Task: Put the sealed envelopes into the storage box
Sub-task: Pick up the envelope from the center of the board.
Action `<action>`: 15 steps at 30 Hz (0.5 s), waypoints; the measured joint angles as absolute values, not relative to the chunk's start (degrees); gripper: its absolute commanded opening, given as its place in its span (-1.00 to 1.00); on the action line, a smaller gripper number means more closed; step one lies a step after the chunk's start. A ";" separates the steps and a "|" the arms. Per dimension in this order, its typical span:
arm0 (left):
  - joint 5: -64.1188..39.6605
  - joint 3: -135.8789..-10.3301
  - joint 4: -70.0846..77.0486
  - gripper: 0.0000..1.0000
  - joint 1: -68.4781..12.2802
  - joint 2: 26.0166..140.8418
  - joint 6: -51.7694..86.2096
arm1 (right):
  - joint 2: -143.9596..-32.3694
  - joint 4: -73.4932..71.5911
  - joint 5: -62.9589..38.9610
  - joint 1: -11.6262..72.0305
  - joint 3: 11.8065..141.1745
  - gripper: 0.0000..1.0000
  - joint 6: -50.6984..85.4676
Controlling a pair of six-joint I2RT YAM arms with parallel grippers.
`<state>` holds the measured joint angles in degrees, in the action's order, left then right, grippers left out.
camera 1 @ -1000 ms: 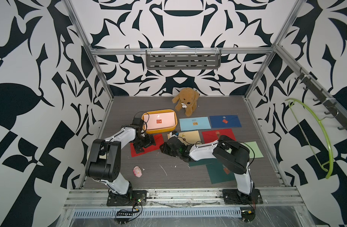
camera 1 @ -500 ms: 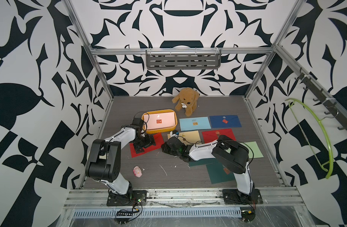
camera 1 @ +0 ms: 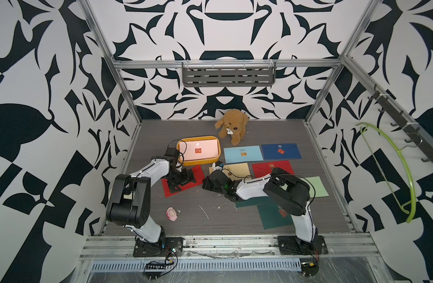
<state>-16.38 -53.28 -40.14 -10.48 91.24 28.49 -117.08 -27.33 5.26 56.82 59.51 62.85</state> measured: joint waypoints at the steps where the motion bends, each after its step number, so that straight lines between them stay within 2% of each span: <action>1: -16.36 -54.19 -40.99 0.90 -10.52 90.63 28.42 | -116.62 -27.22 5.28 56.82 59.07 -1.00 62.74; 10: -16.71 -64.90 -45.56 0.85 -10.50 85.12 21.10 | -108.36 -23.62 6.42 58.35 57.56 -1.00 60.45; 15: -13.65 -66.02 -47.18 0.85 -10.50 85.12 14.41 | -103.42 -19.11 7.70 59.16 57.56 -1.00 58.13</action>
<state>-13.65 -66.02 -47.18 -10.50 85.12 14.41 -103.42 -19.11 7.70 59.16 57.56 58.13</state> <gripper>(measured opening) 0.929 0.059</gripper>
